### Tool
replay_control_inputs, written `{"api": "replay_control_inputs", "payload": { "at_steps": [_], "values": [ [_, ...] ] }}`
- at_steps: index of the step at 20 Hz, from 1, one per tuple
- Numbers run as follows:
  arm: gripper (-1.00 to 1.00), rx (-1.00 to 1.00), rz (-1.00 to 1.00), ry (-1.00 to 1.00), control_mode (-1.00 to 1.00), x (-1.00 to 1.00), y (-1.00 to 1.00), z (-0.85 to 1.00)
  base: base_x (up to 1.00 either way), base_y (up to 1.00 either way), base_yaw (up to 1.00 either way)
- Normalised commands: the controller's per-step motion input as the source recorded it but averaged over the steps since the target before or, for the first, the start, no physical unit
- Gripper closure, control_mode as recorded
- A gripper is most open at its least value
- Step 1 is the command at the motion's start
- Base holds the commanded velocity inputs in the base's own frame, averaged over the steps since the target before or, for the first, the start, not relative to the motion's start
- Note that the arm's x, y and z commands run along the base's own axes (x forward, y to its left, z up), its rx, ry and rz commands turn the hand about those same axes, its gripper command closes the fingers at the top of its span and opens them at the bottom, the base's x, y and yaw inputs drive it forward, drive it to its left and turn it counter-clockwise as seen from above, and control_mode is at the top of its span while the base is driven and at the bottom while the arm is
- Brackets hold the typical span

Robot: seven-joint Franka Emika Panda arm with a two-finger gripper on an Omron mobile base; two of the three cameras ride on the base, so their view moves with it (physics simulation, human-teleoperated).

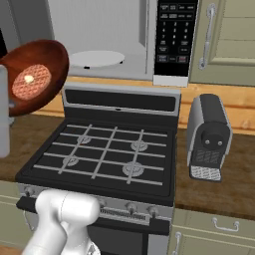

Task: Open the microwave, place the bowl with waffle inside the microwave, then close the microwave door and turn it on.

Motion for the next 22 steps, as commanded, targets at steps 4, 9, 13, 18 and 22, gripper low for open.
{"api": "replay_control_inputs", "payload": {
  "at_steps": [4,9,13,18,22],
  "values": [
    [1.0,-0.18,0.02,0.14,-1.0,0.27,0.09,0.83,0.0,0.0,0.0],
    [1.0,0.21,0.0,0.03,-1.0,0.98,-0.25,0.06,0.0,0.0,0.0],
    [1.0,0.04,0.0,0.03,-1.0,0.86,0.03,-0.28,0.0,0.0,0.0],
    [1.0,0.01,0.0,-0.01,-1.0,0.56,0.28,-0.4,0.0,0.0,0.0],
    [1.0,0.15,0.0,-0.04,-1.0,0.6,0.09,-0.22,0.0,0.0,0.0]
  ]
}}
